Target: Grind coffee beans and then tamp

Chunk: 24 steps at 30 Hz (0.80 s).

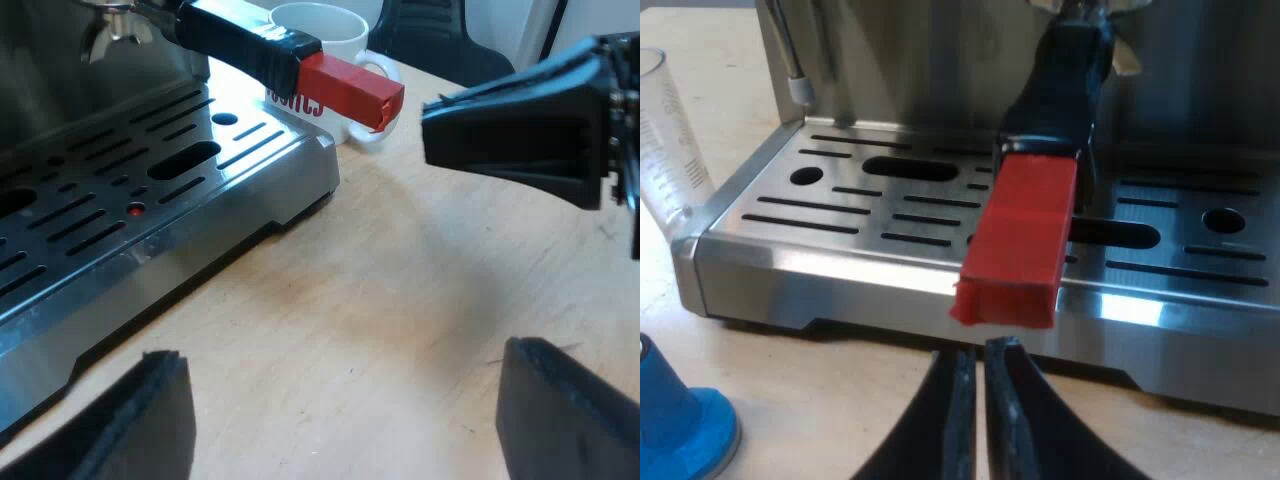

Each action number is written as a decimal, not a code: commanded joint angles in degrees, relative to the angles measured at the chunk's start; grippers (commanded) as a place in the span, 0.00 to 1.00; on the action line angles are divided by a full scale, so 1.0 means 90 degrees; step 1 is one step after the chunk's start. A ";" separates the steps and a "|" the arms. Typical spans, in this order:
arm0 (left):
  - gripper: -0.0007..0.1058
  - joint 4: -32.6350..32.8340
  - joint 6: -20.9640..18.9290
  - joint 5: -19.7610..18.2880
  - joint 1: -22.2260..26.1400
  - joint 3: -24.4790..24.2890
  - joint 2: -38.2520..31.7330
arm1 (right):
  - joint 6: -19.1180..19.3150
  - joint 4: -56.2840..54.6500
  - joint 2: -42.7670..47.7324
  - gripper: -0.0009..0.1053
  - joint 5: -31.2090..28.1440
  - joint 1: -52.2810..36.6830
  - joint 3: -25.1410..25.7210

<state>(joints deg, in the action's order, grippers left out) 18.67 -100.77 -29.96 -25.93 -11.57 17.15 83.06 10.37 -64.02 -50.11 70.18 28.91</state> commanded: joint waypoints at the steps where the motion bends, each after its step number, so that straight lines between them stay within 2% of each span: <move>1: 0.61 -0.0115 -0.0067 -0.0090 -0.0028 -0.0009 0.0006 | 0.0076 -0.0052 -0.0002 0.06 -0.0300 0.0099 0.0058; 9: 0.61 -0.0106 -0.0067 -0.0090 -0.0028 -0.0009 0.0006 | 0.0076 -0.0052 0.0068 0.06 -0.0343 0.0632 0.0058; 14: 0.61 -0.0106 -0.0067 -0.0090 -0.0028 -0.0009 0.0006 | 0.0076 -0.0038 0.0384 0.06 -0.0920 0.1060 0.0058; 20: 0.61 -0.0106 -0.0067 -0.0090 -0.0028 -0.0009 0.0006 | 0.0076 -0.0120 0.1004 0.06 -0.0932 0.1275 0.0102; 24: 0.61 -0.0106 -0.0067 -0.0090 -0.0028 -0.0009 0.0006 | 0.0214 -0.0782 0.1257 0.08 -0.0864 0.1274 0.0343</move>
<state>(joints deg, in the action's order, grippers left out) 18.67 -100.77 -29.96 -25.93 -11.57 17.15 83.65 4.60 -53.07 -57.76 81.51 31.14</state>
